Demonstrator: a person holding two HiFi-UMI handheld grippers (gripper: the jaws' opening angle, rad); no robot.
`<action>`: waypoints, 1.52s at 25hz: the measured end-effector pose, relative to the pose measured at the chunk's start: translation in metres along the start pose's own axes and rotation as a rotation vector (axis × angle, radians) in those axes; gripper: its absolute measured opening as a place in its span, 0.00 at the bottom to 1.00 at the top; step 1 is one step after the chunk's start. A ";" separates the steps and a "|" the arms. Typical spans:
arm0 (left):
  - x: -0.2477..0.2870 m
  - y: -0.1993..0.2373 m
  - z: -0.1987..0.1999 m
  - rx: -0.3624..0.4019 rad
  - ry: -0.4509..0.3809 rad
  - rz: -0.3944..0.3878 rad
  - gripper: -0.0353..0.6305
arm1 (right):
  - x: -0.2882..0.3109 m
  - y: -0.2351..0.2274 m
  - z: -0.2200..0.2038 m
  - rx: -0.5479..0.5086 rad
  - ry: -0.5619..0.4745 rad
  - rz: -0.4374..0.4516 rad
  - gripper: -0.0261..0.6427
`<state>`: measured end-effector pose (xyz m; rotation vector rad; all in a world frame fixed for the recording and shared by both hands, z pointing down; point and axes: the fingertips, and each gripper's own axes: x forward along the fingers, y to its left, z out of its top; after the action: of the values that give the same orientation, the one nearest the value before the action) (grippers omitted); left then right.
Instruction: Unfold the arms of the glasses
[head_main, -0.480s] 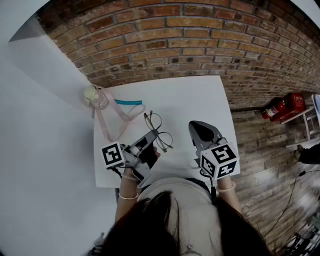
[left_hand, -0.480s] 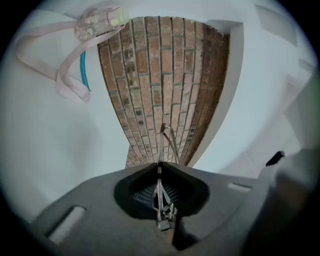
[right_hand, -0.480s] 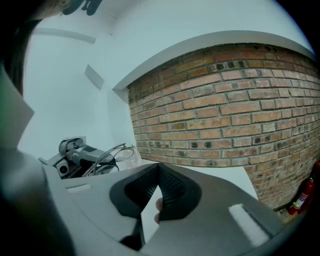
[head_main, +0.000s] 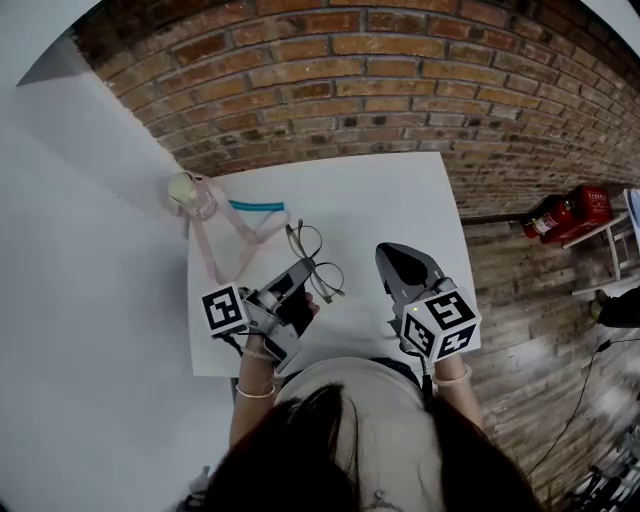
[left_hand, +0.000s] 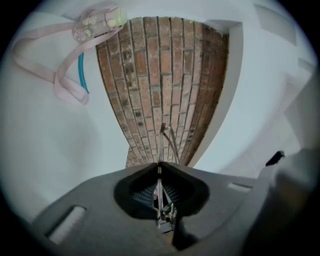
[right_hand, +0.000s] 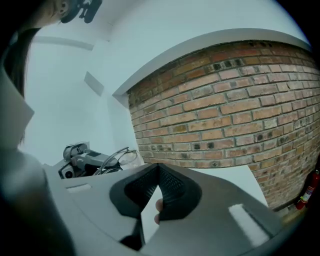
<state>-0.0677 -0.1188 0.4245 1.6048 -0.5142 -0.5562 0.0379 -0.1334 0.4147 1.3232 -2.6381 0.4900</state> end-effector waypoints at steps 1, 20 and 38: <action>0.000 0.000 0.001 0.003 -0.001 -0.001 0.09 | 0.000 0.002 0.000 0.000 -0.004 0.008 0.05; 0.000 -0.005 0.008 0.011 -0.033 -0.003 0.09 | -0.009 0.053 0.013 -0.046 -0.060 0.239 0.09; -0.001 -0.011 0.015 0.006 -0.067 -0.020 0.09 | -0.013 0.091 0.006 -0.083 -0.045 0.403 0.11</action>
<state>-0.0774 -0.1284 0.4121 1.6029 -0.5507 -0.6259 -0.0270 -0.0749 0.3851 0.7863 -2.9343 0.3946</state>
